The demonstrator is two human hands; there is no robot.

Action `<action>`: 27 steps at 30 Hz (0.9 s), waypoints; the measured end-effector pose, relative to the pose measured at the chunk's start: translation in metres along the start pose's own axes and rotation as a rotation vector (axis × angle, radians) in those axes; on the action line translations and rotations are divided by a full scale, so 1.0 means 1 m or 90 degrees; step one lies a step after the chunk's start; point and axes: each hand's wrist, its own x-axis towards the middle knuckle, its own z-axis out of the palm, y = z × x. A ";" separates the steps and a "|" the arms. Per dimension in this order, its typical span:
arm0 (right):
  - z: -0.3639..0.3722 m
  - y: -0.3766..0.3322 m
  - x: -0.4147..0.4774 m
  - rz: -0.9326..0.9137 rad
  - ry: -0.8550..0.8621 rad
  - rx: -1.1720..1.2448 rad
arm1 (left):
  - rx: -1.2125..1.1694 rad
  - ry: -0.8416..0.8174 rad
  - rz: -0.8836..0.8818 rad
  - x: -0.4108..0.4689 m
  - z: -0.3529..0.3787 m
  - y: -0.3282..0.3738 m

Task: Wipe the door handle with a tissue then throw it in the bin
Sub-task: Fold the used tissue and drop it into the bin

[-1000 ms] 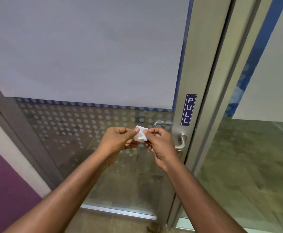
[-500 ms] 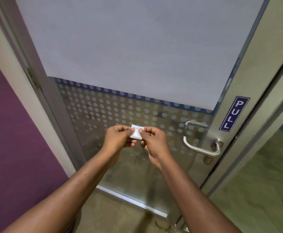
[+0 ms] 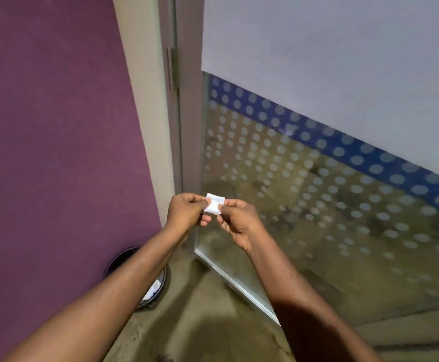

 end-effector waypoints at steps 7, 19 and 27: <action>0.106 0.097 0.075 -0.033 -0.035 -0.327 | 0.122 0.122 -0.084 0.055 -0.114 -0.085; 0.239 0.250 0.192 -0.059 -0.148 -0.703 | 0.397 0.294 -0.148 0.113 -0.279 -0.228; 0.245 0.315 0.233 -0.046 -0.246 -0.935 | 0.411 0.259 -0.133 0.142 -0.314 -0.274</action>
